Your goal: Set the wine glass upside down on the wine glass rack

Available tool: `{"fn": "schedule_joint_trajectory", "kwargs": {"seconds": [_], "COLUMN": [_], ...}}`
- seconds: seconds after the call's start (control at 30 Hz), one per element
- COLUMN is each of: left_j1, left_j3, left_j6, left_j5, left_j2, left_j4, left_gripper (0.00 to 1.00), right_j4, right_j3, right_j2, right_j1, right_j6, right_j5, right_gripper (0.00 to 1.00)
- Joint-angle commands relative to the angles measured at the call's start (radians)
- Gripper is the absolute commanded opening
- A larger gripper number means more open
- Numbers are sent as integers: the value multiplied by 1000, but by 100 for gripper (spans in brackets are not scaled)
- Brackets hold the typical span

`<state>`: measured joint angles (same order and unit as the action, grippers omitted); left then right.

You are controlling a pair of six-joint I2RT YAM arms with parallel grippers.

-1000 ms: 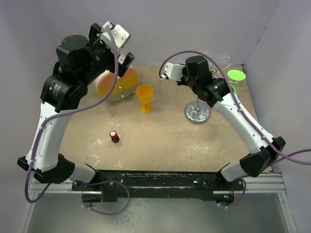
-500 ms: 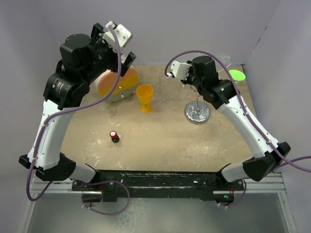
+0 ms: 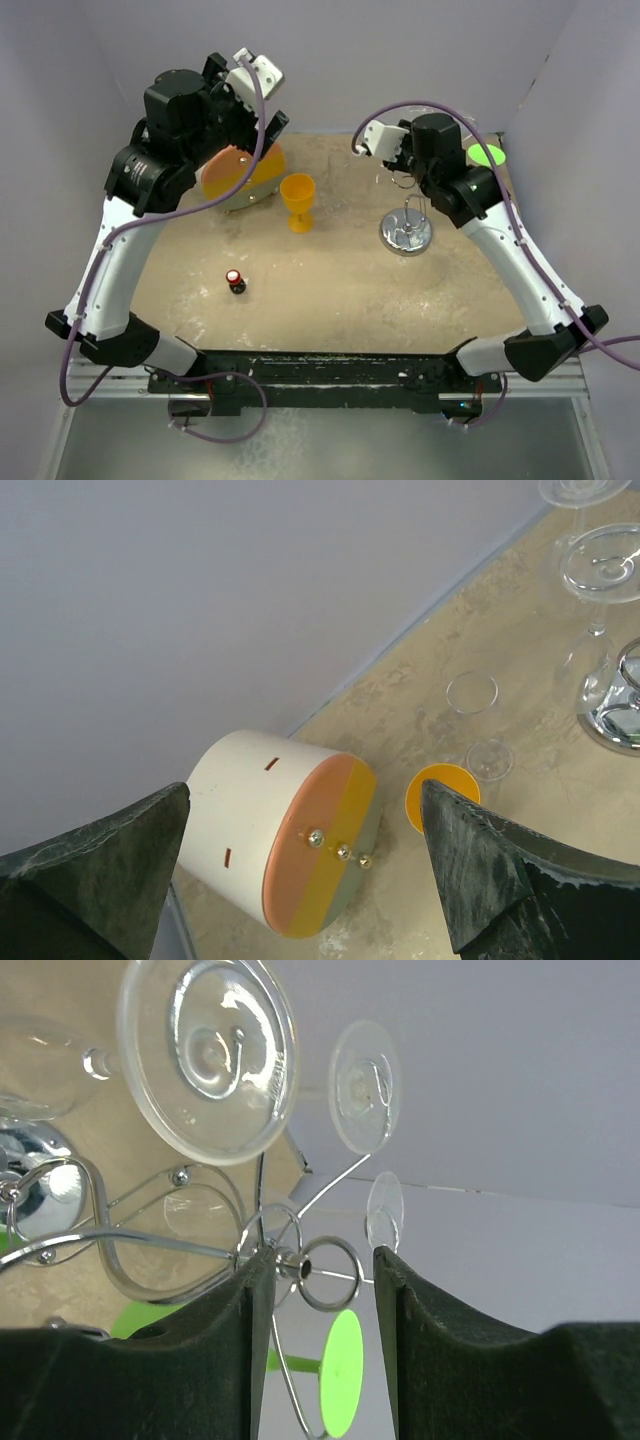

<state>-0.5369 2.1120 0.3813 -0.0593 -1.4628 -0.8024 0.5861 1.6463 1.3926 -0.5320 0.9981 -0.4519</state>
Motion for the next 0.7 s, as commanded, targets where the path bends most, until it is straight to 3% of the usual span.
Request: {"fn": "schedule_joint_trajectory", "kwargs": {"seconds": [0.0, 0.23, 0.67], "left_j1": [8, 8, 47], "left_j3": [-12, -75, -203], "left_j6": [-10, -54, -124], "left_j5": [27, 69, 159], "left_j2": [-29, -81, -226], "left_j4": [19, 43, 153], "left_gripper": [99, 99, 98], "right_j4": [20, 57, 116], "right_j3": [66, 129, 317], "right_j2": [-60, -113, -181], "right_j1": [18, 63, 224], "right_j6": [-23, -100, -298], "right_j5": [44, 129, 425], "right_gripper": [46, 47, 50]}}
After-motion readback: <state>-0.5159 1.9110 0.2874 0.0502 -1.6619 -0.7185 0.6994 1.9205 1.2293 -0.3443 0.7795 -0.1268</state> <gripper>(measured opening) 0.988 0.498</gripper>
